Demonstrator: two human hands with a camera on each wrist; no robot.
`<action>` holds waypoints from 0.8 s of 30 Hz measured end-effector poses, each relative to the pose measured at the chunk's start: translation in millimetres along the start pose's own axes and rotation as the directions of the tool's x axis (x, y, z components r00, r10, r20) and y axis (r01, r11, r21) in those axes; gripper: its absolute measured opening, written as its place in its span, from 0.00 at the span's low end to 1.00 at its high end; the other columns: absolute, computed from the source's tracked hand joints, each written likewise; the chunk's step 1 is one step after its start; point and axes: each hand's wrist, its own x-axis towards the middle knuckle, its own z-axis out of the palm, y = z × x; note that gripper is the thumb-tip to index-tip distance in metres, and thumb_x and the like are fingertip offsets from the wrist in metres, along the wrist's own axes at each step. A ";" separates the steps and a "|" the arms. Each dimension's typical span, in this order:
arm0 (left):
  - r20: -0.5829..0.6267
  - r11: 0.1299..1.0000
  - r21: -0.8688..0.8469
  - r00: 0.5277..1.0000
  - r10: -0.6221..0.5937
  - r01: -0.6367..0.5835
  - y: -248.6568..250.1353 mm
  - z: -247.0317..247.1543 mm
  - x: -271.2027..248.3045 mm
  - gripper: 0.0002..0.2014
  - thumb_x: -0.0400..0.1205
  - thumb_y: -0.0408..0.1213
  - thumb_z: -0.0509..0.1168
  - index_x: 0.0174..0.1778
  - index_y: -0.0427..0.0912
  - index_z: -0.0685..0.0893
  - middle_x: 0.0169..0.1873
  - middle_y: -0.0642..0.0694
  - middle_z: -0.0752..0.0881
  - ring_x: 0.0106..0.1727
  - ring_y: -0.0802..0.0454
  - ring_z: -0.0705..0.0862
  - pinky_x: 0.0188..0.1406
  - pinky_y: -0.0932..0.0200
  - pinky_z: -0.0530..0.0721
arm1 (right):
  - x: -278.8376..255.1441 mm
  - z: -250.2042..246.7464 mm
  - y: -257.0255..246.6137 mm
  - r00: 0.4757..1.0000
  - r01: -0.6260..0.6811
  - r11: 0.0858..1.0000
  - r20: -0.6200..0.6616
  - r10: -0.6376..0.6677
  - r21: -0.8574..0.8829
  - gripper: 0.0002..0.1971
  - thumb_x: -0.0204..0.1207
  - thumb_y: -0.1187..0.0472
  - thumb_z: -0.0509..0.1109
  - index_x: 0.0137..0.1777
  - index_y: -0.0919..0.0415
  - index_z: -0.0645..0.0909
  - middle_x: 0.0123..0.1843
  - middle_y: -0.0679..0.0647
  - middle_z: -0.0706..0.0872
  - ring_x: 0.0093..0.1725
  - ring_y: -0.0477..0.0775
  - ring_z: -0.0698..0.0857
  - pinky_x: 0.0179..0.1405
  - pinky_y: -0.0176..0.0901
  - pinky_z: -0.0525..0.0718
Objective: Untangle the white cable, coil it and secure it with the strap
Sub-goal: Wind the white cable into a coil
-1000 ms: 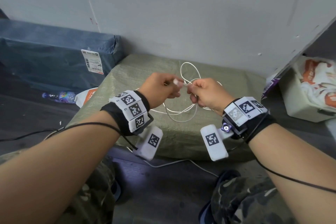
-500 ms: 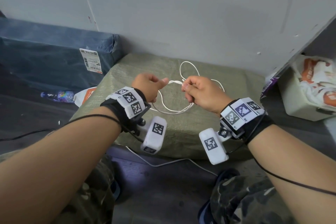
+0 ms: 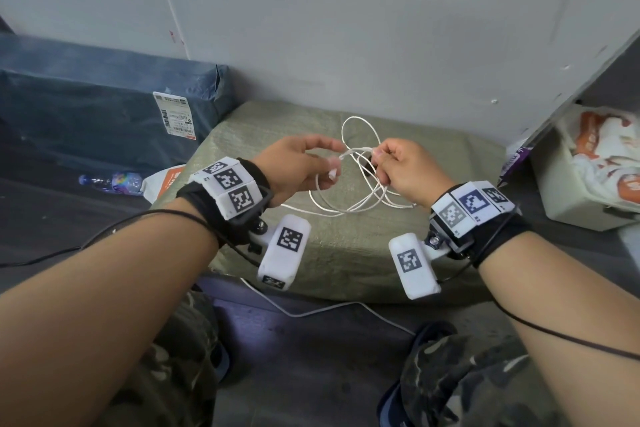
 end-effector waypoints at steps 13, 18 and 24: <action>0.070 0.978 -0.199 0.996 -0.056 0.069 14.5 -13.4 -4.5 0.17 0.82 0.18 0.53 0.53 0.40 0.81 0.33 0.41 0.84 0.30 0.52 0.86 0.33 0.61 0.88 | 0.1 4.2 0.5 0.991 -0.118 0.964 0.089 0.100 0.237 0.13 0.85 0.57 0.57 0.40 0.59 0.77 0.24 0.52 0.74 0.25 0.51 0.76 0.30 0.42 0.77; 0.190 0.978 -0.187 0.980 -0.061 0.097 19.0 -11.9 -7.7 0.15 0.81 0.23 0.52 0.49 0.35 0.84 0.30 0.43 0.84 0.33 0.48 0.86 0.43 0.55 0.89 | 0.5 5.3 -0.6 0.992 -0.105 0.977 0.093 0.089 0.185 0.16 0.85 0.56 0.57 0.50 0.69 0.79 0.36 0.62 0.79 0.23 0.50 0.78 0.26 0.41 0.79; 0.141 0.979 -0.165 0.985 -0.097 0.120 13.7 -18.4 -5.1 0.14 0.81 0.20 0.57 0.55 0.42 0.76 0.31 0.41 0.85 0.32 0.47 0.86 0.44 0.54 0.87 | -2.0 2.0 -2.2 0.989 -0.145 0.935 0.074 0.128 0.324 0.11 0.84 0.58 0.60 0.42 0.62 0.78 0.30 0.56 0.75 0.20 0.48 0.76 0.27 0.44 0.74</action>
